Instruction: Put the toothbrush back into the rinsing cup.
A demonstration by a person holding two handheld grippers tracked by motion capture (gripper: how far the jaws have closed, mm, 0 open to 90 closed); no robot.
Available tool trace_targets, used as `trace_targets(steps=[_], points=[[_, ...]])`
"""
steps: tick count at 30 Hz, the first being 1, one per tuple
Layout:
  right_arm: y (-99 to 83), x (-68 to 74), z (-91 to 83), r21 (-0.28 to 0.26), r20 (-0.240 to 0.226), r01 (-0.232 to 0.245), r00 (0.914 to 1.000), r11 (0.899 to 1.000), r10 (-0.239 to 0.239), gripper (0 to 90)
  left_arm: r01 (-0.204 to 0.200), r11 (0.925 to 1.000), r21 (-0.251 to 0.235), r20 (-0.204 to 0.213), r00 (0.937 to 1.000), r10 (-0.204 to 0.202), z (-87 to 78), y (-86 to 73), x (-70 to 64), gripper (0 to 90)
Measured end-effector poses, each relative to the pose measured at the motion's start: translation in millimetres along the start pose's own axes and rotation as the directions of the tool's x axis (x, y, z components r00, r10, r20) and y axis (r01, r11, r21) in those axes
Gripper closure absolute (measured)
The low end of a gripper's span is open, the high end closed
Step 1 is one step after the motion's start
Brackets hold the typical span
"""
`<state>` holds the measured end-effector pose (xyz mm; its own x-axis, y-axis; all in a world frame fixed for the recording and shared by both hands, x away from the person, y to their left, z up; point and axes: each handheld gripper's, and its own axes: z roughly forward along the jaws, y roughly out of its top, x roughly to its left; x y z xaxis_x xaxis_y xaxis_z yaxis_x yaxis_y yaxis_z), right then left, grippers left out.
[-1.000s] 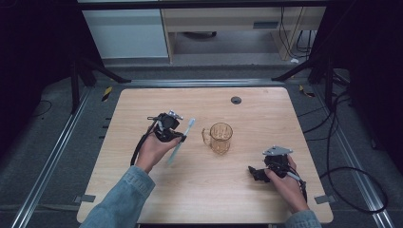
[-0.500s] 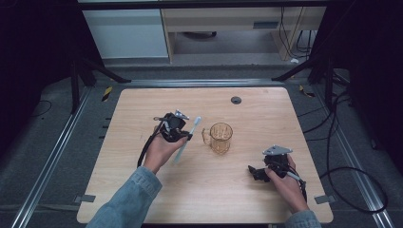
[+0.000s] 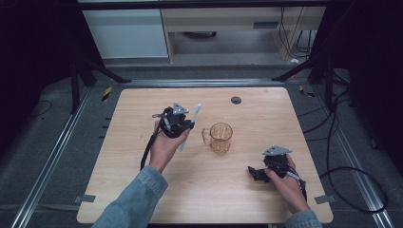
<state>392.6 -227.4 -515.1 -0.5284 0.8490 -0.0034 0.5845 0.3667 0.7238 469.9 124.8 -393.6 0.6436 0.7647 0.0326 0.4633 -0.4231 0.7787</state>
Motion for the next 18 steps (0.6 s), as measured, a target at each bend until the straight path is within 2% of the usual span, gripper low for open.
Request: trace_targets(steps=[6,9,11,13,14,18], points=[[0.0,0.0,0.0,-0.001,-0.001,0.004,1.0,1.0,-0.004,0.4,0.0,0.9993,-0.038,-0.003,1.0,0.0,-1.7,3.6,-1.4,78.6],[0.0,0.0,0.0,-0.001,-0.002,0.006,1.0,1.0,-0.006,0.4,0.001,0.9985,-0.055,-0.007,1.0,-0.001,-0.6,5.7,0.2,78.5],[-0.1,0.6,0.0,-0.001,-0.003,0.008,1.0,1.0,-0.008,0.6,0.022,0.9971,-0.072,0.003,0.9998,-0.022,2.0,4.6,4.3,78.5],[0.0,0.7,-0.2,0.001,-0.003,0.009,1.0,1.0,-0.009,0.6,0.017,0.9961,-0.087,-0.003,0.9998,-0.017,2.7,4.4,6.2,78.5],[0.0,0.7,-0.2,0.001,-0.003,0.009,1.0,1.0,-0.009,0.6,0.027,0.993,-0.115,-0.005,0.9996,-0.028,1.3,5.3,6.7,78.5],[0.0,0.7,0.0,-0.001,-0.004,0.009,1.0,1.0,-0.009,0.6,0.034,0.9876,-0.153,-0.005,0.9994,-0.035,-0.7,6.5,8.7,78.5]])
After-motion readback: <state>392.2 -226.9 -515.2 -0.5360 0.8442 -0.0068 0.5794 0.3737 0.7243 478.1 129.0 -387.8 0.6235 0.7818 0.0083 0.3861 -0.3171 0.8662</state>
